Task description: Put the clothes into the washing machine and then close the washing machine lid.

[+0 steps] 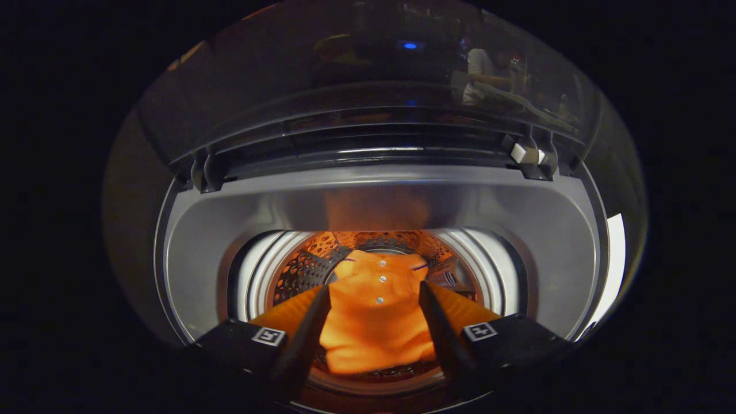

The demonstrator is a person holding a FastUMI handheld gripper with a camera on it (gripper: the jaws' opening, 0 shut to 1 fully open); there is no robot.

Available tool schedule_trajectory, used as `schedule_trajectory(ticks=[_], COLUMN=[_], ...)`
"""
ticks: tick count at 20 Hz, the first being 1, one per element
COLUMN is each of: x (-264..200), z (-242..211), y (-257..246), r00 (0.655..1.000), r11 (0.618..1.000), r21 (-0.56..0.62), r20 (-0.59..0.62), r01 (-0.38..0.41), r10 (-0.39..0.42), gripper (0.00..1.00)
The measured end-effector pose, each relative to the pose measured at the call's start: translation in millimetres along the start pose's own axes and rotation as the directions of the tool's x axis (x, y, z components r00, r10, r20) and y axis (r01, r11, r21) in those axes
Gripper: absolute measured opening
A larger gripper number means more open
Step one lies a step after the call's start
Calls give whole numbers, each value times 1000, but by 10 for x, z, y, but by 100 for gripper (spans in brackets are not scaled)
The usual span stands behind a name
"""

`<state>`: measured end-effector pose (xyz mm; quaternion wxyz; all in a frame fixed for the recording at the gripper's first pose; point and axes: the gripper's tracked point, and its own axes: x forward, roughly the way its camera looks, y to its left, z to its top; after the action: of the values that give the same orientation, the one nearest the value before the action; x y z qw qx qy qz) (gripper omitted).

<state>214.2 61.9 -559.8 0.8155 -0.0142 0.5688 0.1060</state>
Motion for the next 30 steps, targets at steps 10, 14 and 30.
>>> schedule_trajectory(ticks=[10,14,30], x=[-135,-329,-2511], z=[-43,-73,1847], y=[55,146,314], r00=[998,989,732], r11=[999,997,998], r21=[26,31,-55], r20=[50,131,679], r01=[-26,-70,-24], r10=[25,66,55], gripper=[100,100,99])
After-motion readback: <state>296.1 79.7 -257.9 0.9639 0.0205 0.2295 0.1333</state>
